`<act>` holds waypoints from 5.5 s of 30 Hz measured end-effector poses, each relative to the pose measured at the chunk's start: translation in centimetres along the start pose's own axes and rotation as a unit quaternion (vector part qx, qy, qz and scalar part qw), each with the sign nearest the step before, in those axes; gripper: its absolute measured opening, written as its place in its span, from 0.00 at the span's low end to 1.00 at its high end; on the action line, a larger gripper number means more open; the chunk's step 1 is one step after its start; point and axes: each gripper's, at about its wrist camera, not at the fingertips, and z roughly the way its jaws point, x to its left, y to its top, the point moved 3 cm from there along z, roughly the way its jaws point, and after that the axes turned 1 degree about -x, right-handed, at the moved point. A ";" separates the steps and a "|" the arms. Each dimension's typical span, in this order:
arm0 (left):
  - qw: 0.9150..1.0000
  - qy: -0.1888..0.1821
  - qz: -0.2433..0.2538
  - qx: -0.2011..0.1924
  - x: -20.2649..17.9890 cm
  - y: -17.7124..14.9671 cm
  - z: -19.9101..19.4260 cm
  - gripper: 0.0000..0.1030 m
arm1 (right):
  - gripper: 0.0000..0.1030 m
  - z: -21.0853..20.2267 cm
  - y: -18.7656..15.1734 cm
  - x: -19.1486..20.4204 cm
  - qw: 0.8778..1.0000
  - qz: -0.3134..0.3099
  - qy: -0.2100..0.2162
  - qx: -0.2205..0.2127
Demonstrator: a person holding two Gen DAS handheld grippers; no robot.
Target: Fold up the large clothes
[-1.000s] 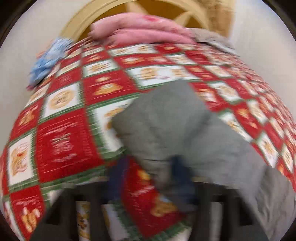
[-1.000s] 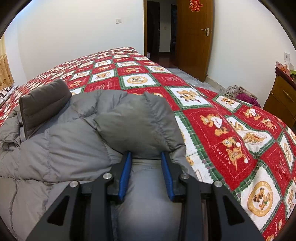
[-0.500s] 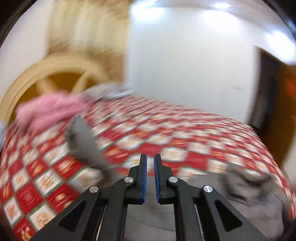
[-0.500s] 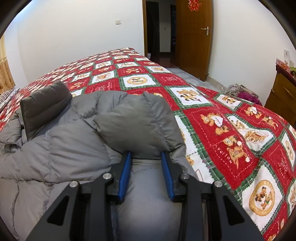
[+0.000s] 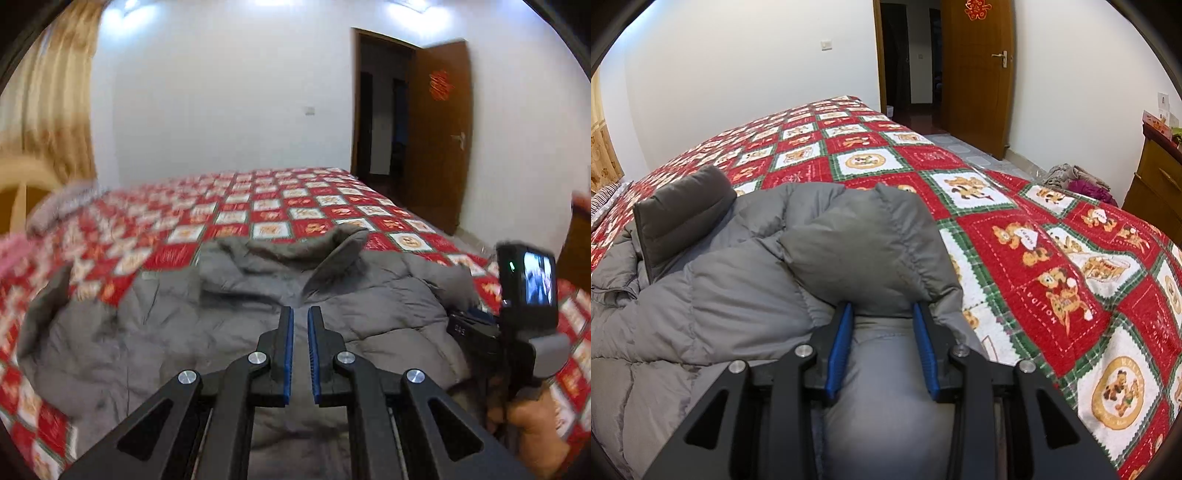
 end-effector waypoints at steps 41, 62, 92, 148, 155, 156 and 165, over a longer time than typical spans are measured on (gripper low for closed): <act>0.992 0.066 -0.105 -0.015 21.6 7.6 -2.4 0.09 | 0.37 0.1 0.0 0.0 1.000 -0.002 -0.002 -0.001; 0.982 -0.105 0.018 0.154 0.5 -2.4 1.4 0.58 | 0.38 0.1 0.1 0.1 1.000 -0.005 -0.004 0.004; 0.970 0.142 -0.138 0.141 17.3 -3.0 4.1 0.71 | 0.49 -6.3 1.4 5.9 0.992 -0.045 0.118 -0.014; 0.974 0.005 -0.158 0.163 16.8 6.8 11.4 0.92 | 0.88 -2.8 7.2 12.9 0.974 -0.083 0.203 0.048; 0.924 -0.017 -0.185 0.334 14.3 7.9 22.0 0.92 | 0.88 3.8 11.3 14.9 0.974 -0.040 0.152 0.163; 0.925 -0.021 -0.181 0.332 13.8 8.2 22.5 0.92 | 0.88 4.8 11.4 15.1 0.971 -0.041 0.148 0.185; 0.941 0.019 -0.122 0.315 10.7 7.6 23.8 0.48 | 0.11 6.1 8.8 15.3 0.961 -0.080 0.139 0.223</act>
